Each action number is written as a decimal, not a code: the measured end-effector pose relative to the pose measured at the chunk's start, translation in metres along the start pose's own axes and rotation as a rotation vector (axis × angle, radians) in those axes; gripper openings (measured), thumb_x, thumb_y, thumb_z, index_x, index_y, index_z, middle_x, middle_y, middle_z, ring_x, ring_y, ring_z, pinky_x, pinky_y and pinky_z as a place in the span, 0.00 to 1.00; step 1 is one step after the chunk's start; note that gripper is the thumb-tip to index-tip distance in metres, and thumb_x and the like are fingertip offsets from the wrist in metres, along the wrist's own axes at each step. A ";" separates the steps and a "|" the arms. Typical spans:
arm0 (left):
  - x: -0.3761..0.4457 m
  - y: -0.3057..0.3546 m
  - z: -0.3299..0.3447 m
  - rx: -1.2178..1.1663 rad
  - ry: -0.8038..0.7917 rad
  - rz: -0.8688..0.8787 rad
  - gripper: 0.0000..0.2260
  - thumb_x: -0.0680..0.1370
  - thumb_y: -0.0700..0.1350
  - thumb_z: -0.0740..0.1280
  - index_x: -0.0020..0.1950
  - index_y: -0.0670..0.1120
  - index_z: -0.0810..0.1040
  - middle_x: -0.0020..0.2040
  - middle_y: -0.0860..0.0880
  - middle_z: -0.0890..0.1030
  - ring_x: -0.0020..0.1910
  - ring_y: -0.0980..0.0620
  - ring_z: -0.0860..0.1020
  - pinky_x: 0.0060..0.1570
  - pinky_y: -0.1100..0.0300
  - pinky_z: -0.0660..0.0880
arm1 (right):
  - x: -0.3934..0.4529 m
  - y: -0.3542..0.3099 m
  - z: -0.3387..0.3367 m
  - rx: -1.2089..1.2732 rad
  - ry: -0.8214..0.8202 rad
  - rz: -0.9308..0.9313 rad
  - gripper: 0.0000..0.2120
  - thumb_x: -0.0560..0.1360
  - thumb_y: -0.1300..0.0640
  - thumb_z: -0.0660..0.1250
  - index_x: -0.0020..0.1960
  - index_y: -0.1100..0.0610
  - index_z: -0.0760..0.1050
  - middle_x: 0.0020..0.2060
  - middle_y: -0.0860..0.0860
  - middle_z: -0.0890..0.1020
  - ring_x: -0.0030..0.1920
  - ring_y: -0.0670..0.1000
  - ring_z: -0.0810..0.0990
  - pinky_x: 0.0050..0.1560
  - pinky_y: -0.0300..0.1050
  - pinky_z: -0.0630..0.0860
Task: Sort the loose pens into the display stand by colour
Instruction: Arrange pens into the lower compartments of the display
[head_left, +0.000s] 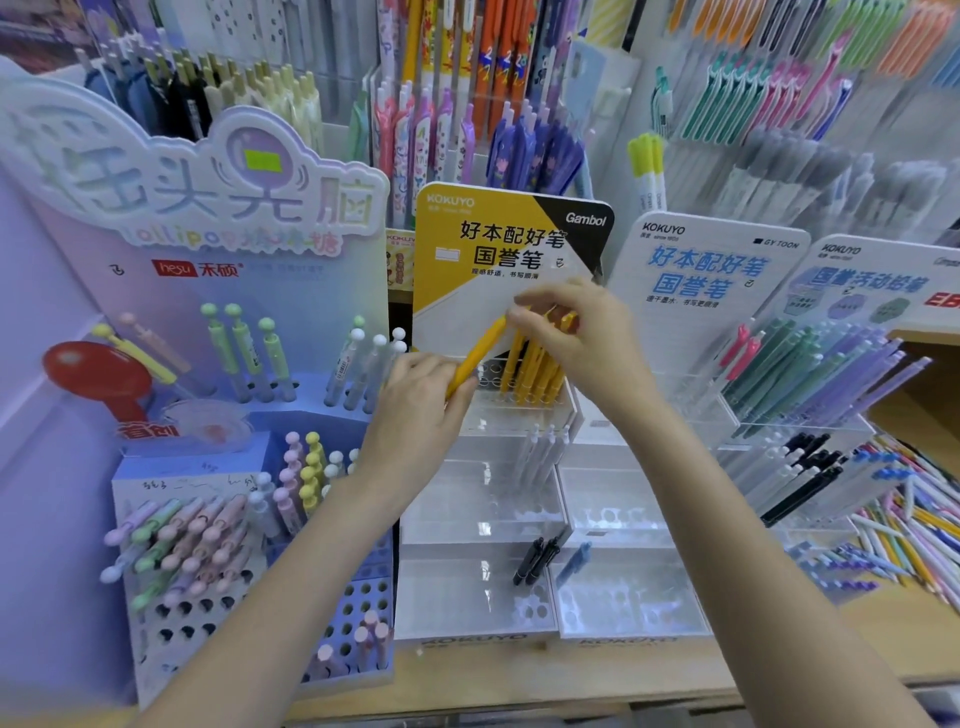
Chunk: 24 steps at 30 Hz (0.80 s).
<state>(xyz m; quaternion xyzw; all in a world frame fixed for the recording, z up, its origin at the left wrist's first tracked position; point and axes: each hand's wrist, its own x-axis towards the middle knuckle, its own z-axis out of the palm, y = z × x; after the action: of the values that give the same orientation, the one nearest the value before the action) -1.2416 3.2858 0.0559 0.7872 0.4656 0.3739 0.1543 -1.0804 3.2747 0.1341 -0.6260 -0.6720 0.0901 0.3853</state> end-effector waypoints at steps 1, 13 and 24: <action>-0.001 0.007 0.000 -0.015 -0.010 0.038 0.10 0.79 0.45 0.61 0.49 0.42 0.78 0.47 0.50 0.78 0.52 0.50 0.70 0.52 0.59 0.65 | -0.005 -0.003 -0.002 0.110 -0.107 0.026 0.10 0.74 0.54 0.69 0.51 0.58 0.80 0.38 0.48 0.80 0.37 0.39 0.76 0.39 0.25 0.69; 0.008 0.019 -0.016 -1.084 0.008 -0.450 0.09 0.75 0.34 0.65 0.47 0.48 0.80 0.39 0.53 0.81 0.39 0.60 0.79 0.45 0.68 0.75 | -0.023 0.021 -0.043 0.395 -0.278 0.260 0.04 0.71 0.65 0.70 0.44 0.59 0.78 0.38 0.53 0.82 0.37 0.44 0.80 0.40 0.34 0.78; 0.019 0.016 -0.008 -0.385 -0.054 -0.198 0.16 0.78 0.39 0.62 0.66 0.45 0.70 0.58 0.48 0.77 0.53 0.51 0.77 0.55 0.59 0.73 | -0.021 0.009 -0.022 0.220 -0.230 0.125 0.20 0.70 0.67 0.71 0.54 0.50 0.68 0.41 0.54 0.80 0.38 0.55 0.82 0.42 0.50 0.81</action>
<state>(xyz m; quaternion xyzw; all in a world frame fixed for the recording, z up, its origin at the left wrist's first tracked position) -1.2318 3.2927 0.0792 0.7035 0.4562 0.4178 0.3499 -1.0607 3.2494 0.1351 -0.6062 -0.6576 0.2579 0.3655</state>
